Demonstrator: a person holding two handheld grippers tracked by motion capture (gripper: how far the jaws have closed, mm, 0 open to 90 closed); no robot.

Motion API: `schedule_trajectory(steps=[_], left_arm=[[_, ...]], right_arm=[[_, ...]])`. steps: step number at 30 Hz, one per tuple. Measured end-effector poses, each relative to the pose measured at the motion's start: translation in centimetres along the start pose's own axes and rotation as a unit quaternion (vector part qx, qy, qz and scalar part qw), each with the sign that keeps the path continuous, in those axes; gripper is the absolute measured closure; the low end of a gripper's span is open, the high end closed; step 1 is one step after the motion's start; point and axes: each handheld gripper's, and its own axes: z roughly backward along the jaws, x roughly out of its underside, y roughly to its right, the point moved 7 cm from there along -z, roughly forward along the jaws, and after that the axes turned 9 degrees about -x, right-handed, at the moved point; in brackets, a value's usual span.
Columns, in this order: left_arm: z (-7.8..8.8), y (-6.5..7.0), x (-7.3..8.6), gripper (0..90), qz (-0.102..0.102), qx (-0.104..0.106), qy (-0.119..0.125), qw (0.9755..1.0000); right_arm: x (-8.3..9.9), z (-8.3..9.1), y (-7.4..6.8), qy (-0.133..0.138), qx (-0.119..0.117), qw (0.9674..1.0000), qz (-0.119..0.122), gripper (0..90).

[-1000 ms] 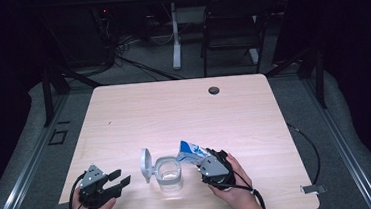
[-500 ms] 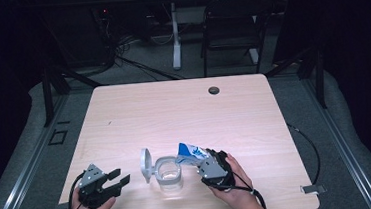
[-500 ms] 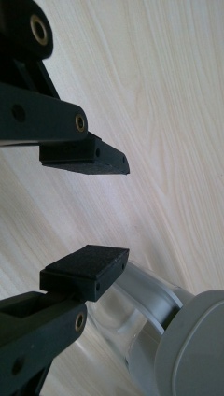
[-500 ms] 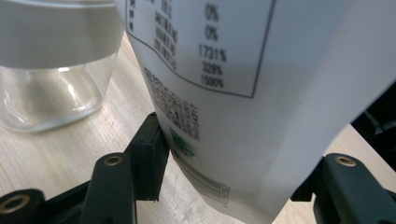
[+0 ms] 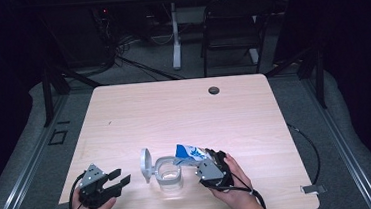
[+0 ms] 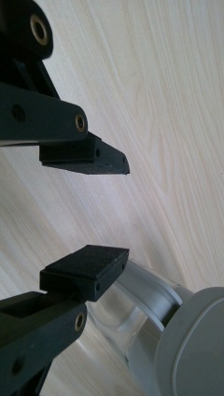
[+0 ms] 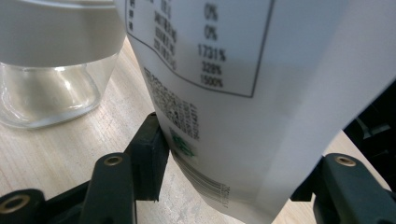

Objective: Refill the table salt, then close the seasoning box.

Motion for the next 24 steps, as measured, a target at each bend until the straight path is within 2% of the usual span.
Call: schedule_trajectory(steps=[9, 11, 17, 18, 22, 23, 24], left_arm=[[-0.34, -0.07, 0.03, 52.9, 0.0, 0.002, 0.0, 1.0], [-0.3, -0.14, 0.08, 52.9, -0.003, 0.002, -0.006, 1.0], [-0.37, -0.06, 0.11, 53.0, -0.003, 0.002, -0.001, 1.0], [-0.35, -0.05, 0.11, 53.0, -0.002, 0.002, -0.001, 1.0], [-0.3, -0.08, 0.1, 53.0, -0.002, 0.002, -0.002, 1.0], [-0.31, -0.08, 0.09, 52.9, -0.002, 0.002, -0.001, 1.0], [-0.32, -0.07, 0.08, 52.9, -0.002, 0.002, -0.001, 1.0]], right_arm=[[-0.22, -0.05, 0.14, -0.004, 0.003, 0.9999, 0.01, 43.1], [-0.22, -0.08, 0.24, -0.003, 0.005, 0.9999, 0.01, 43.1], [-0.11, -0.19, 0.36, -0.006, 0.015, 0.9998, 0.016, 43.1], [-0.04, -0.1, 0.46, -0.017, 0.018, 0.9994, 0.026, 43.1], [0.0, -0.12, 0.44, -0.02, 0.025, 0.9989, 0.034, 43.1], [0.0, -0.09, 0.43, -0.029, 0.033, 0.9978, 0.05, 43.1], [0.01, -0.15, 0.37, -0.027, 0.036, 0.9976, 0.052, 43.2]])
